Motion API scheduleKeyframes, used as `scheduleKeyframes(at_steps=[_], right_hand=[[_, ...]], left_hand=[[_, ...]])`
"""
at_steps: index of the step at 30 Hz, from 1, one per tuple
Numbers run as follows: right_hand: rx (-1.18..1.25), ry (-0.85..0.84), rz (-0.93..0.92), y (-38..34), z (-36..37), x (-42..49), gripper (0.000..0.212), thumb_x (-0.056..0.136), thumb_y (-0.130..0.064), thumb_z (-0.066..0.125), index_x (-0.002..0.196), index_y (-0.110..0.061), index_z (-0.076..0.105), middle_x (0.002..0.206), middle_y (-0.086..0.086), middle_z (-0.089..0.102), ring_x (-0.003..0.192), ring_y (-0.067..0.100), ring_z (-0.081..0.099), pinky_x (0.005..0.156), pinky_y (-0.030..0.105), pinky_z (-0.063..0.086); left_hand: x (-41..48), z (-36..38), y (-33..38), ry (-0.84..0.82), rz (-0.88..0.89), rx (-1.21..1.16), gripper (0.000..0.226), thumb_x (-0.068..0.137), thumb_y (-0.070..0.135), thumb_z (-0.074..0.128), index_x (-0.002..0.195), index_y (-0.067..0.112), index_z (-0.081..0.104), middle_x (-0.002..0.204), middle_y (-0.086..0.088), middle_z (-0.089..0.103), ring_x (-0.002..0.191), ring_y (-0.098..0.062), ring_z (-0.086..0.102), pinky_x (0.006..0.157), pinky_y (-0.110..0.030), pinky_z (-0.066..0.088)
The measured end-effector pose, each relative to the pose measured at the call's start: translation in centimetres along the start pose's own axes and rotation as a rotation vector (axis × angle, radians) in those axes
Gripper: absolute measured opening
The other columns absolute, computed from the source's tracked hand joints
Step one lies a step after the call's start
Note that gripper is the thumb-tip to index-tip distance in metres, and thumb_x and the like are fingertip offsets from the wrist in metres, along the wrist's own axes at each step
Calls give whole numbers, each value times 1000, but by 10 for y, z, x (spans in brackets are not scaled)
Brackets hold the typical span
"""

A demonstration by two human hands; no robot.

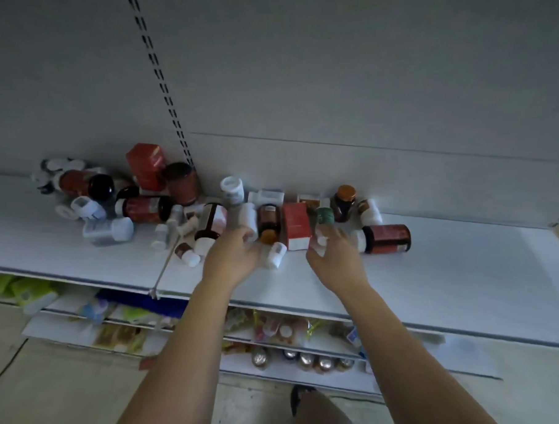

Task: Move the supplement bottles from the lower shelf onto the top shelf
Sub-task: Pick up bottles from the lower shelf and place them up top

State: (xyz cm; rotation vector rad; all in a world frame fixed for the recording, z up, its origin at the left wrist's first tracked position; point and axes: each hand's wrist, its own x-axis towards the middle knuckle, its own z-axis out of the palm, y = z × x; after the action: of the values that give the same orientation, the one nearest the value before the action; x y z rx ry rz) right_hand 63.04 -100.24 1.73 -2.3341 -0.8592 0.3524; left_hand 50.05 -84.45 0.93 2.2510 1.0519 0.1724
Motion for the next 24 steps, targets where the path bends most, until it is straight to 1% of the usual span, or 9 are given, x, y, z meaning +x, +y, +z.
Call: scheduleKeyframes(at_steps=[4,6,10,12,15,17,19,21,24], right_hand=[[57,25,24,-1,37,49,53,87,-30,61,133,-10,42,127,11,53,117,31,49,87,36,41],[-30,-4,53,-3,51,68,57,85,-38,60,130,-10,40,125,11,53,114,32,51,81,37,40],[-68,-15,92,-5,58,87,55,77,-35,64,121,-10,41,111,10,58,99,32,57,71,34,40],[138,35,146,-2,46,82,47,75,-34,66,115,-16,47,102,2,62,91,25,60,73,34,47],[760,36,214,-2,18,60,19,85,-22,67,100,-23,55,96,-1,67,87,15,66,81,35,55],[1225,-90,203,-10,-3,37,17,90,-3,55,104,-11,61,96,8,70,86,21,68,81,37,55],[1561,-200,221,-26,-23,11,24,90,3,43,106,-3,60,92,12,68,80,22,68,73,34,54],[1723,-243,304,-48,-42,-16,20,91,-6,42,103,-4,59,86,10,69,74,19,68,68,33,53],[1706,-213,356,-83,-65,-58,18,92,-21,53,103,-9,62,85,7,72,78,19,66,83,36,48]], left_hand=[[34,49,-2,-49,-64,-66,39,77,52,62,95,17,69,89,1,68,90,-23,65,67,-26,39],[42,71,-2,-22,-74,-66,22,79,41,67,79,19,67,75,2,65,78,-23,64,55,-22,35],[44,80,1,36,-63,-95,10,82,25,67,83,17,72,78,-2,70,78,-25,64,54,-23,37],[41,68,0,37,-81,-217,9,84,26,70,91,21,73,85,-1,72,82,-22,66,63,-26,44],[28,32,7,11,-130,-712,11,87,27,71,97,32,71,98,-3,73,88,-19,69,70,-30,55],[13,5,19,-41,-142,-984,10,92,25,66,99,30,72,95,-1,73,82,-18,69,64,-29,53],[-5,-23,33,-65,-117,-1095,10,97,26,60,97,26,70,83,5,71,73,-12,65,59,-23,48],[-25,-48,45,-68,-80,-1184,10,98,24,58,101,23,68,83,6,70,71,-9,64,58,-20,49],[-65,-84,60,-71,-36,-1315,26,93,23,63,117,13,66,96,-5,68,79,-13,65,65,-26,51]])
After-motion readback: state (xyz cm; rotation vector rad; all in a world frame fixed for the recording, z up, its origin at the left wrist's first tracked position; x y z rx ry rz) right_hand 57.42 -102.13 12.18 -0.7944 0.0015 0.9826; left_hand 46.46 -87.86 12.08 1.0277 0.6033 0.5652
